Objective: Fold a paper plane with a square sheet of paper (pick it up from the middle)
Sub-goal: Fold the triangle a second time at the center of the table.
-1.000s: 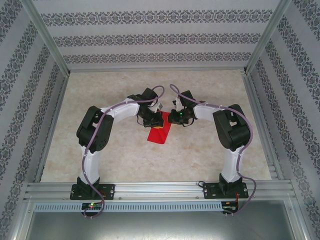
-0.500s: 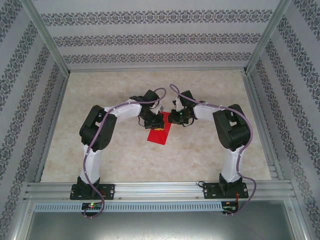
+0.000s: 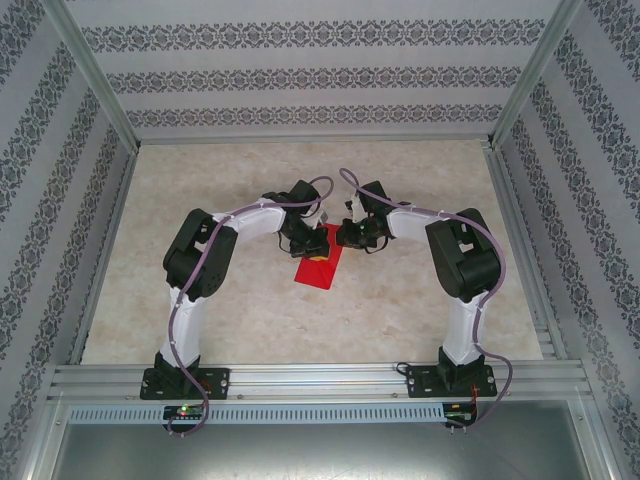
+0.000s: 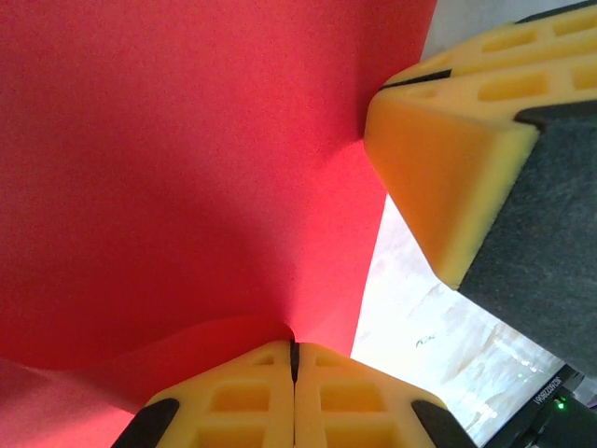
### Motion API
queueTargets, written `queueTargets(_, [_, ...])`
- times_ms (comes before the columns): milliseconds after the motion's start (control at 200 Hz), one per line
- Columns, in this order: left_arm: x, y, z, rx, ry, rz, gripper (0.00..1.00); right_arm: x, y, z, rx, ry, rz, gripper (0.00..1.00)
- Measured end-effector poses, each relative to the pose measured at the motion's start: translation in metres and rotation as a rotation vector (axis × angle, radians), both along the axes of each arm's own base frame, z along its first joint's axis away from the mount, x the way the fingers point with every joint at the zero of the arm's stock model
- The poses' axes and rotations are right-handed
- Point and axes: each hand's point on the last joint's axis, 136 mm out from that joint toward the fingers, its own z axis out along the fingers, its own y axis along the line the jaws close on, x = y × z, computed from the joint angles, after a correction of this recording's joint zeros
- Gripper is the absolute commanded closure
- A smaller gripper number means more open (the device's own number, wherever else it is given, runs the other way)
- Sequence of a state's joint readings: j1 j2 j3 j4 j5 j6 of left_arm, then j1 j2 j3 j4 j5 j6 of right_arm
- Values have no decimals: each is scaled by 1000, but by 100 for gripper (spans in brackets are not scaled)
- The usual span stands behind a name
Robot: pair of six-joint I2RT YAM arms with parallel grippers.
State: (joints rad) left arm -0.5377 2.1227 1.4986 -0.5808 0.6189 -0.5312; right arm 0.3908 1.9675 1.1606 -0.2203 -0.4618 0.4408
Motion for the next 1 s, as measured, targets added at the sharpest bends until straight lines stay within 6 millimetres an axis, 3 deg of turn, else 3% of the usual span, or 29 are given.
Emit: queueTargets(999, [6,2,-10,61,-35,11,92,1,0,0,0,-4,3,86])
